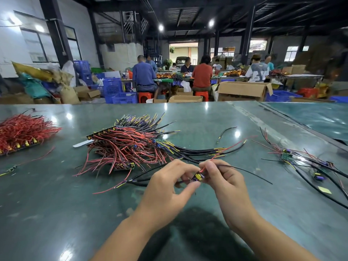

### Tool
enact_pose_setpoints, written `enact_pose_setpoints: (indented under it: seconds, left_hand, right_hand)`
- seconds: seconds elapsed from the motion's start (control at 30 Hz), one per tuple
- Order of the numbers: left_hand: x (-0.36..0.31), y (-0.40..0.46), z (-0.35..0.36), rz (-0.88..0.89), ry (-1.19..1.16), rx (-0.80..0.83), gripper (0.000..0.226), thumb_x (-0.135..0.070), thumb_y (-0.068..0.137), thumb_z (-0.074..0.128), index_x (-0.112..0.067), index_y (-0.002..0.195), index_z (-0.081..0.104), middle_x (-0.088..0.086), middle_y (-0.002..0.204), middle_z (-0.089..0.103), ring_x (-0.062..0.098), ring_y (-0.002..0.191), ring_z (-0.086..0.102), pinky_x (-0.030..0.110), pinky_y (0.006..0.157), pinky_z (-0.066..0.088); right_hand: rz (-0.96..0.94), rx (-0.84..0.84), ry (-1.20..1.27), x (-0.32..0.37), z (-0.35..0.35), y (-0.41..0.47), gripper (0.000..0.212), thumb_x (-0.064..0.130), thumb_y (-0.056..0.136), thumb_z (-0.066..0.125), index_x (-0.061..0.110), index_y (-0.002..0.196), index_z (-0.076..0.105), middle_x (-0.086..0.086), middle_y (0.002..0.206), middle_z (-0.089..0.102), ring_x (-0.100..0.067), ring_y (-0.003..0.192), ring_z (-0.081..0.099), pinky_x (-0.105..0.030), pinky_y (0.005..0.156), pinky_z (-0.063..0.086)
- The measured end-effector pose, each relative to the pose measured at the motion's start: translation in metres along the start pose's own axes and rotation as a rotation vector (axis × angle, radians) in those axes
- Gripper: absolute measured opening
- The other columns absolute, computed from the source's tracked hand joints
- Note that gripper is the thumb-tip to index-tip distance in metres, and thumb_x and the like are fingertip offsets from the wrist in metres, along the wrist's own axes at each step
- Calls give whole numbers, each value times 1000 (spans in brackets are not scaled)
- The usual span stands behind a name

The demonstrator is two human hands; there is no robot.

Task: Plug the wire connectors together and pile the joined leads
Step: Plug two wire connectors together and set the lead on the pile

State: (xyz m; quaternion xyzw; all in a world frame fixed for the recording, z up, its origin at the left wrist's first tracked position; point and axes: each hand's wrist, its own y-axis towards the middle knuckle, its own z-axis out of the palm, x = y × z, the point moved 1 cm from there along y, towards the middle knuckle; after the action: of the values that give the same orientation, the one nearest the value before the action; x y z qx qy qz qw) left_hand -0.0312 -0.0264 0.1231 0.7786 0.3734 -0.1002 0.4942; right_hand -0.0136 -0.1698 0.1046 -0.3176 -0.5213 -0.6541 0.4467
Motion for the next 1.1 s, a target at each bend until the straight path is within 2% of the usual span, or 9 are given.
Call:
enact_pose_setpoints:
  seconds: [0.2,0.3,0.43,0.57,0.7,0.77,0.87,1.0,1.1]
  left_hand:
    - [-15,0,2,-604,-694,217,19,-10,87,66,-23,101,63,0,77,66,9,65,59,20,60,50]
    - [-10,-1,-5,-574,-641,268,26,-15,82,72,-22,106,66,-5,78,68,7,71,62,21,68,51]
    - [0,1,-12,-362,-57,163,14,-23,79,73,-35,87,72,-19,84,72,2,80,67,30,82,54]
    - [3,3,-19,-167,251,-42,19,-35,82,62,-30,96,75,-18,87,70,1,84,64,28,79,50]
    - [-6,3,-16,-294,-98,71,9,-19,81,74,-24,88,76,-14,73,70,-1,66,61,15,63,46]
    - [-13,0,-16,-510,-491,424,9,-16,78,75,-17,87,75,-5,72,72,5,59,62,18,58,48]
    - [-18,-6,-18,-555,-607,858,15,-20,86,65,-20,100,70,3,90,73,13,73,69,20,65,51]
    - [-12,-5,-10,-759,-727,766,35,-36,94,46,-7,99,64,11,87,71,20,73,69,28,65,54]
    - [-6,-4,-3,-830,-777,633,62,-66,81,44,-7,92,62,16,80,70,21,63,65,26,57,54]
  right_hand:
    - [-29,-40,-54,7,1,3,29,12,93,53,20,70,70,5,70,58,-7,63,53,-16,61,46]
    - [36,-58,64,12,-2,6,21,19,86,58,18,71,73,6,67,57,-5,60,53,-15,56,46]
    - [53,-265,211,21,-16,16,21,10,93,54,12,75,66,7,64,60,-4,55,55,-12,52,46]
    - [74,-443,380,28,-36,26,19,12,97,49,11,82,61,2,66,59,-3,54,53,-13,53,46]
    - [168,-497,440,26,-47,30,22,15,98,48,12,81,60,6,56,60,-3,51,52,-14,50,48]
    - [251,-472,442,24,-47,32,22,13,97,51,12,77,61,5,55,57,-2,48,52,-14,47,47]
    - [419,-293,317,18,-42,28,12,10,89,58,7,79,63,1,55,54,-2,41,47,-14,45,47]
    - [488,-45,173,13,-31,17,22,21,65,73,6,81,71,1,62,54,-5,49,48,-16,48,48]
    - [469,44,138,13,-24,12,24,24,67,69,6,83,71,3,61,56,-5,51,51,-17,51,48]
